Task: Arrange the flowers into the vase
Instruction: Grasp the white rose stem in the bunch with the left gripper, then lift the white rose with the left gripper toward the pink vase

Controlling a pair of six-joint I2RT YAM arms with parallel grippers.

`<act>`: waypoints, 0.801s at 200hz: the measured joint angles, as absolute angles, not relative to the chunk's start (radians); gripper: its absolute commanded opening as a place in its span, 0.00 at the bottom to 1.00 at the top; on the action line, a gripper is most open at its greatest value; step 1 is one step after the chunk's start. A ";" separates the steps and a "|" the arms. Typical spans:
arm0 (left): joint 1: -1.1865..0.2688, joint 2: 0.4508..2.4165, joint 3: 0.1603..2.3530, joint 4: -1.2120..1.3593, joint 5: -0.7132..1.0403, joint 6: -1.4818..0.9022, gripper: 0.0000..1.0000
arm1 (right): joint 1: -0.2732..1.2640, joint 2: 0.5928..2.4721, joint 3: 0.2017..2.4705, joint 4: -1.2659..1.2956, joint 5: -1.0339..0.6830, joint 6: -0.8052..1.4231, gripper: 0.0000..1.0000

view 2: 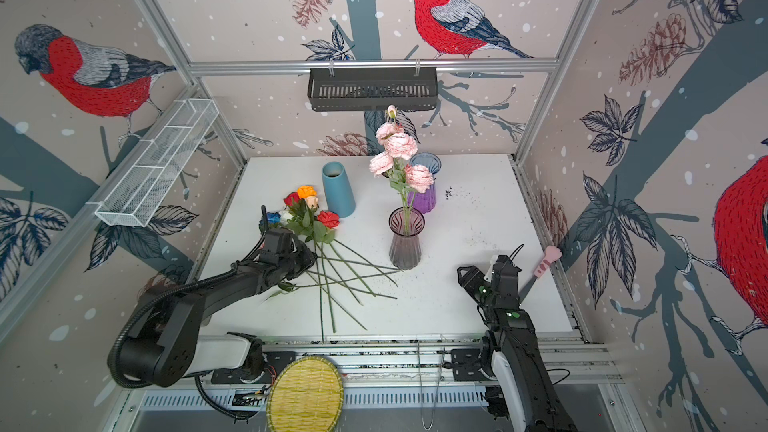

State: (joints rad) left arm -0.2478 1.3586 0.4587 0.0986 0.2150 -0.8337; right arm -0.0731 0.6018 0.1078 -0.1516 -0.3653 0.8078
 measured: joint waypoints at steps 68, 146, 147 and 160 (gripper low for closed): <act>-0.247 1.399 0.471 0.120 0.260 -0.833 0.05 | -0.073 0.602 0.107 -0.148 -0.366 0.807 0.60; -0.139 1.208 0.360 0.176 0.329 -0.841 0.00 | -0.079 0.600 0.107 -0.149 -0.366 0.805 0.60; -0.137 1.203 0.360 0.176 0.331 -0.841 0.00 | -0.079 0.600 0.107 -0.149 -0.366 0.805 0.60; -0.131 1.152 0.360 0.177 0.336 -0.840 0.00 | -0.079 0.601 0.107 -0.149 -0.366 0.805 0.60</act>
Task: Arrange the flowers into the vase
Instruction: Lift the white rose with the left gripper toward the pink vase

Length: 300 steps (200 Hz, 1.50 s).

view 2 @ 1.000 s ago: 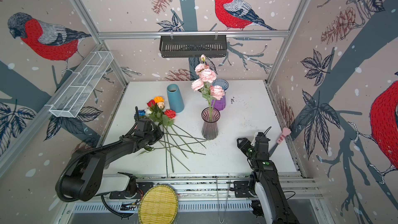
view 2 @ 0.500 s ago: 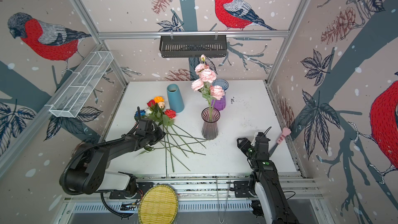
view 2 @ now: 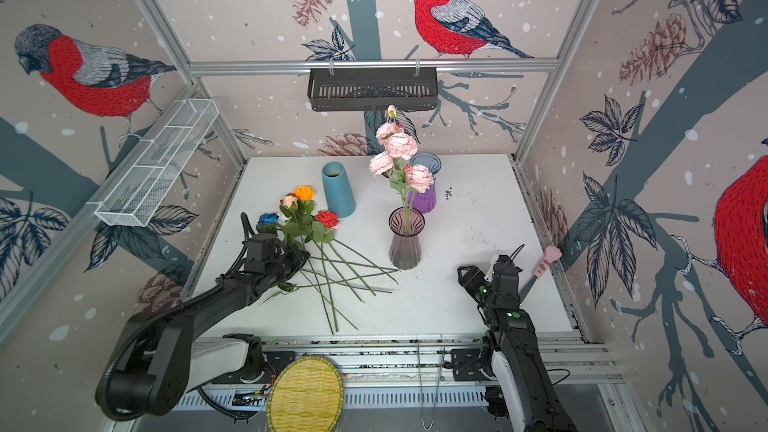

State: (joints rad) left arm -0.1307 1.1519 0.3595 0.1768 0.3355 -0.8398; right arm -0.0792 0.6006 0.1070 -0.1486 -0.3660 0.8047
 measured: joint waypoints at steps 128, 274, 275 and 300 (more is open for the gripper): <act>-0.151 1.011 0.654 0.222 0.225 -0.833 0.00 | -0.079 0.598 0.108 -0.149 -0.366 0.805 0.60; -0.928 1.073 0.869 0.854 0.059 -0.310 0.00 | -0.079 0.596 0.108 -0.149 -0.366 0.805 0.60; -0.929 1.075 0.870 0.857 0.061 -0.306 0.00 | -0.079 0.596 0.108 -0.149 -0.366 0.805 0.60; -1.001 1.140 0.904 0.935 0.120 -0.148 0.00 | -0.079 0.595 0.108 -0.149 -0.366 0.805 0.60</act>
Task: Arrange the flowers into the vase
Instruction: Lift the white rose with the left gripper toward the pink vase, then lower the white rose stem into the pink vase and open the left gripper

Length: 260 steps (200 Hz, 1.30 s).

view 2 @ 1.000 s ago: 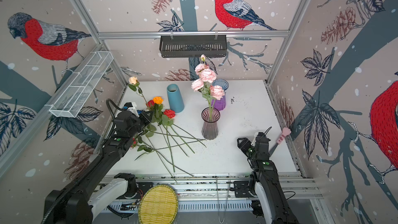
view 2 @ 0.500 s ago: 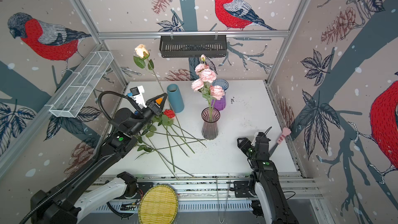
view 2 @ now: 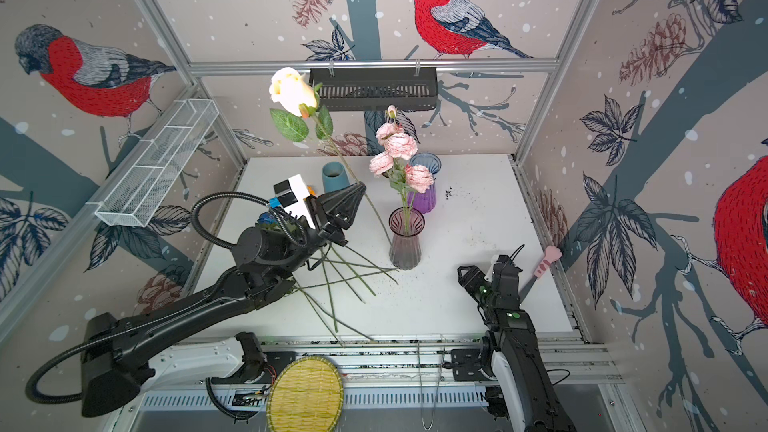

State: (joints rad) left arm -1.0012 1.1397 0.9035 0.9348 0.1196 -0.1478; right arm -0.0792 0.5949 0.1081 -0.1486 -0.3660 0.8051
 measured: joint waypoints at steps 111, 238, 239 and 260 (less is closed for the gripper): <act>-1.066 1.459 1.242 0.576 0.157 0.295 0.00 | -0.093 0.582 0.108 -0.149 -0.381 0.798 0.60; -0.994 1.531 1.221 0.376 0.026 0.065 0.98 | -0.095 0.560 0.107 -0.152 -0.392 0.785 0.61; -0.994 1.529 1.219 0.376 0.025 0.063 0.98 | -0.095 0.560 0.107 -0.152 -0.392 0.785 0.61; -0.991 1.427 1.128 0.367 0.020 0.039 0.98 | -0.095 0.557 0.107 -0.155 -0.392 0.785 0.61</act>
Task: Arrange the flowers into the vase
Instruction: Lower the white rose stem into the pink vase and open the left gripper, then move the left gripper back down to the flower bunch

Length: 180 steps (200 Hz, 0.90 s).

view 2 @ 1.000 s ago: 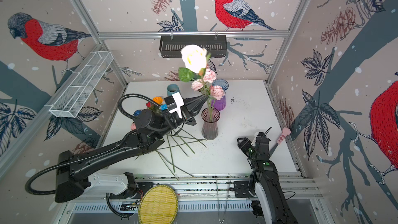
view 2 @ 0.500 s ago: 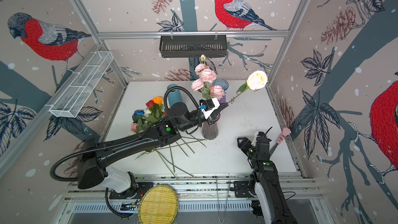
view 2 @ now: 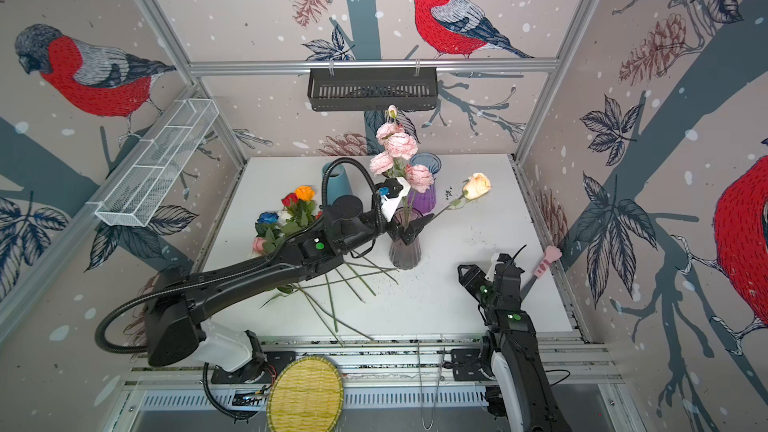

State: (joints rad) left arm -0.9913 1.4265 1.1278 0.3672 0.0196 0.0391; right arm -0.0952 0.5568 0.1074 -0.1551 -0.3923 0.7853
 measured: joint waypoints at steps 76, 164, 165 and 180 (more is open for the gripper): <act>-0.901 1.039 0.781 0.327 -0.165 -0.132 0.98 | -0.099 0.559 0.106 -0.156 -0.395 0.785 0.61; -0.677 0.773 0.481 0.036 -0.303 -0.644 0.80 | -0.099 0.559 0.104 -0.156 -0.395 0.785 0.61; -0.673 0.770 0.477 0.034 -0.300 -0.650 0.80 | -0.099 0.560 0.104 -0.156 -0.395 0.785 0.61; -0.635 0.748 0.439 0.014 -0.247 -0.714 0.79 | -0.099 0.566 0.104 -0.156 -0.395 0.785 0.61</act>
State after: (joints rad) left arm -0.6346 0.7479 0.4389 0.0143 -0.2466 -0.7143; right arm -0.0986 0.5663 0.1036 -0.1558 -0.3954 0.7853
